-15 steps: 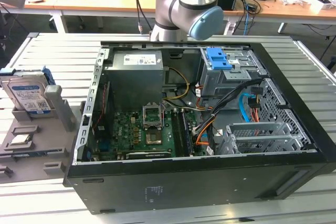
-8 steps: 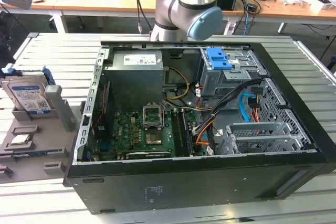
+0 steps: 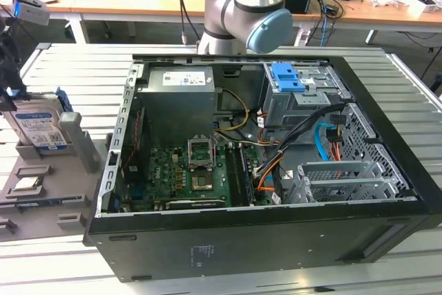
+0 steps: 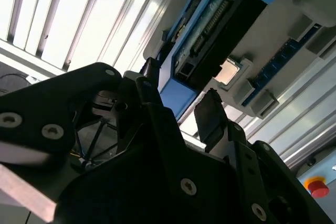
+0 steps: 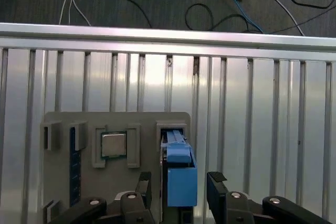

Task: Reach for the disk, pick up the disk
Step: 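Pick up the disk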

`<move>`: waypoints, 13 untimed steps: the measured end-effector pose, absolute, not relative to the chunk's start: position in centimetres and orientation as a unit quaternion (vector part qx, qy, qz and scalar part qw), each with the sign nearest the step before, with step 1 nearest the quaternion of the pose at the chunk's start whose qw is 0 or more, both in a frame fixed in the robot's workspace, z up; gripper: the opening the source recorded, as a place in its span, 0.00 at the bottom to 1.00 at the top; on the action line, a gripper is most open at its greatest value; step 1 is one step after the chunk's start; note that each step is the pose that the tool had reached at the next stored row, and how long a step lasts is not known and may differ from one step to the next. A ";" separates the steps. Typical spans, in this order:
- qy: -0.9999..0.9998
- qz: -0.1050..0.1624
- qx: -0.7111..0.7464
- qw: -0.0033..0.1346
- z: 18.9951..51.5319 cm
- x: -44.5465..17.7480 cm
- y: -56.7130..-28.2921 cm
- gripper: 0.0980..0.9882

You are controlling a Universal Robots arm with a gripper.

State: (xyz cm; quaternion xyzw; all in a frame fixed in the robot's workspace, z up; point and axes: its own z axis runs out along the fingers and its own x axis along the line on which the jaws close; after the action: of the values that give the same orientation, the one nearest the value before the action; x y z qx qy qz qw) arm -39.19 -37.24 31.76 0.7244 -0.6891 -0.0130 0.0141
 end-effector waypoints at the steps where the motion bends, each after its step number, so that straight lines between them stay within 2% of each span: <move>1: -0.686 -0.013 0.728 0.014 31.4 -39.2 -37.2 0.50; 13: -0.676 -0.013 0.737 0.014 28.9 -39.1 -37.2 0.50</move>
State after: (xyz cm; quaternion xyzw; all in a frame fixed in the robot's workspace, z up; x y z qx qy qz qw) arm -39.10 -37.24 28.88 0.7370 -0.6757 -0.0126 0.0144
